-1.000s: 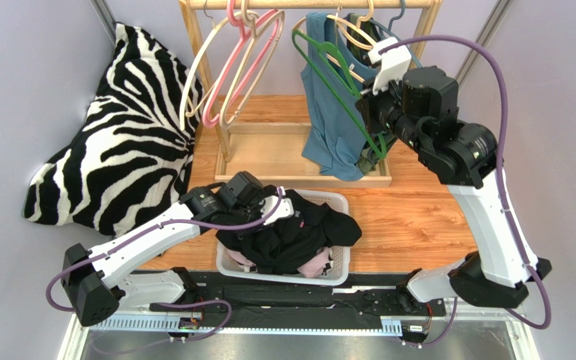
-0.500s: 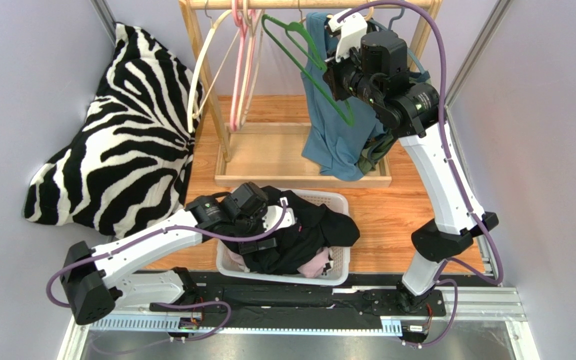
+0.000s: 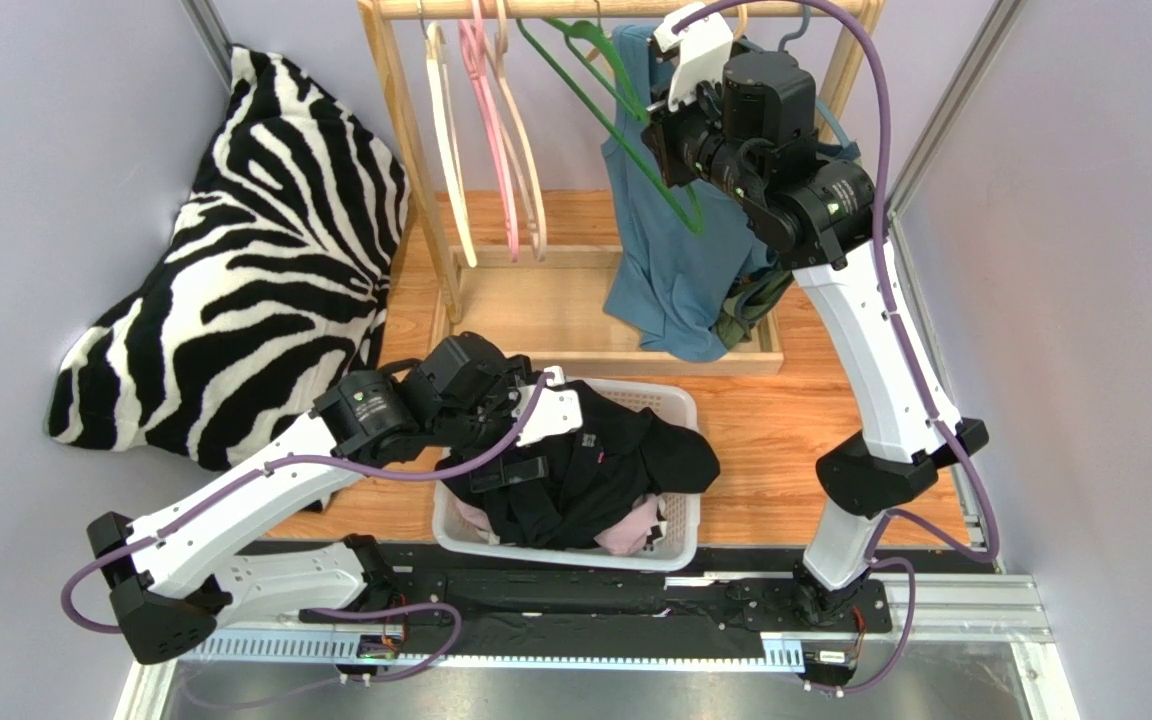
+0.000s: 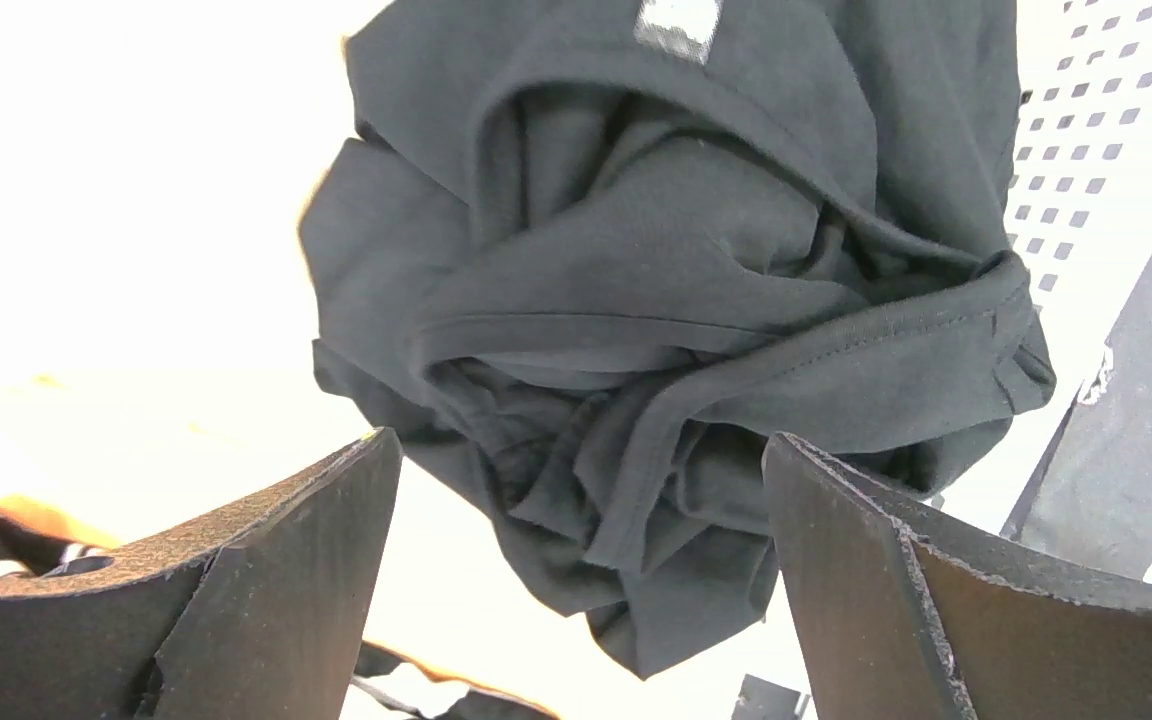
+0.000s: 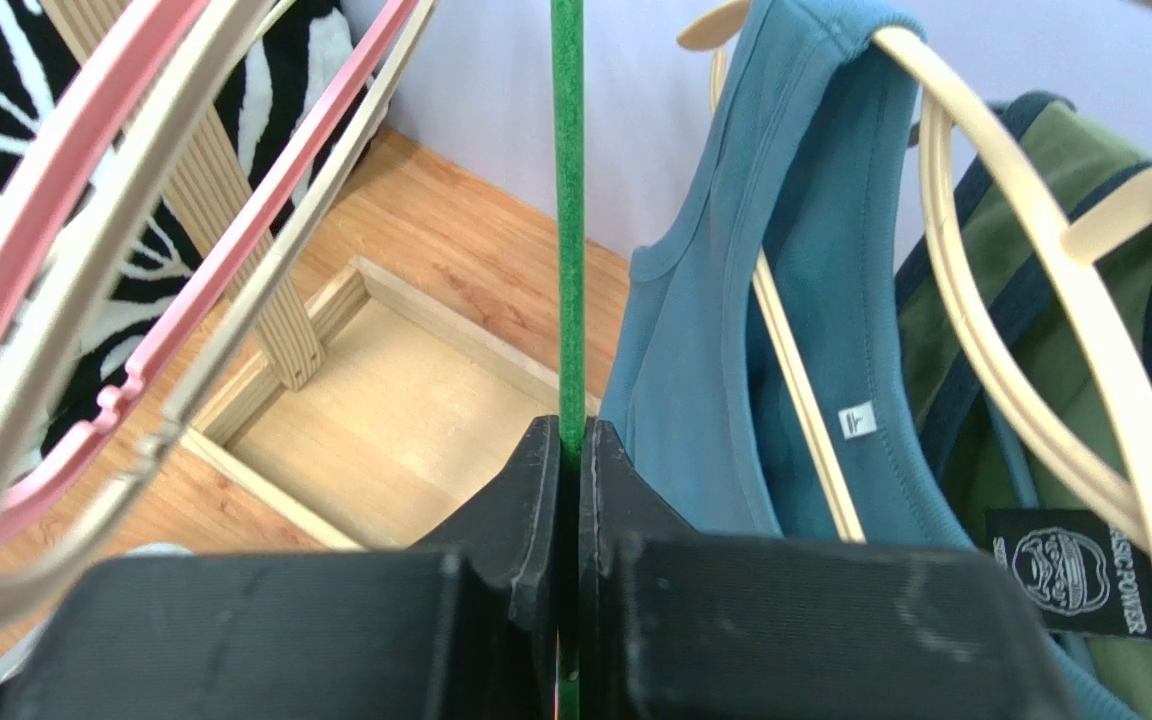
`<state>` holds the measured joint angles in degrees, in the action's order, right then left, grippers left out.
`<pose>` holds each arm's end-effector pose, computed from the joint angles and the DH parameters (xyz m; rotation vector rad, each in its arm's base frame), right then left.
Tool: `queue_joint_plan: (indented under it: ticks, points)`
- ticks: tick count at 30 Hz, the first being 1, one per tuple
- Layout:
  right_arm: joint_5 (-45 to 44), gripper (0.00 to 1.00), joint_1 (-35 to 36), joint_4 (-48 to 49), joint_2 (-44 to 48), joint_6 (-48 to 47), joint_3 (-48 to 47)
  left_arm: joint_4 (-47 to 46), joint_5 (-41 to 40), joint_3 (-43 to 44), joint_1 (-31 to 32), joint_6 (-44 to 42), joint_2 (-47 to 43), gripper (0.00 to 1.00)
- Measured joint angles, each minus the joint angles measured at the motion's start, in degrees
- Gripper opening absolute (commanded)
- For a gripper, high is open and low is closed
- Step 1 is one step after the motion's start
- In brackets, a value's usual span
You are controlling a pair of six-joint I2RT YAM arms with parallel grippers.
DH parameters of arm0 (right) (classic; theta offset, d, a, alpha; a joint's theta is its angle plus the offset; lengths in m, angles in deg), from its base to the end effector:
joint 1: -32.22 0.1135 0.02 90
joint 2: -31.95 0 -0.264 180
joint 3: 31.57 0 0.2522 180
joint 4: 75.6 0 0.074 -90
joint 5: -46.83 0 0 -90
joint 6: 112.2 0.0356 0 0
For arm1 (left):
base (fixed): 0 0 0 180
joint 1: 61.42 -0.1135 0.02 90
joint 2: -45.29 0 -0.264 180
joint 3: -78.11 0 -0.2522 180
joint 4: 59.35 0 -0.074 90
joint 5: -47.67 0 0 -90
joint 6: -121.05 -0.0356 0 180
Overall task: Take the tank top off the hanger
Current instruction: Place the hanger at the clothesline.
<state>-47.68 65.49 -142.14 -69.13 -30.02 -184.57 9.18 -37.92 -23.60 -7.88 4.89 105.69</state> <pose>0.2793 0.1799 0.5435 -0.5904 1.7341 0.2413 0.1161 -0.1617 0.3359 1.6121 1.8782 -0.3021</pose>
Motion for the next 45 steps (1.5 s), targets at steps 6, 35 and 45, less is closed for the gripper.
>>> queue_joint_plan:
  ticks: [6,35,45]
  points:
    - [0.1,0.0,0.0,1.8,-2.4,-0.2,-1.9,0.5,0.8,2.7,0.0,-1.2,-0.5,0.99]
    - [4.7,0.06,-3.3,5.0,-7.2,1.2,1.5,4.1,-2.7,13.0,-4.3,-7.6,-7.6,0.99]
    - [2.6,0.72,-0.7,4.9,-0.7,3.7,12.4,0.0,-14.2,11.1,-4.5,-13.8,-7.6,0.99]
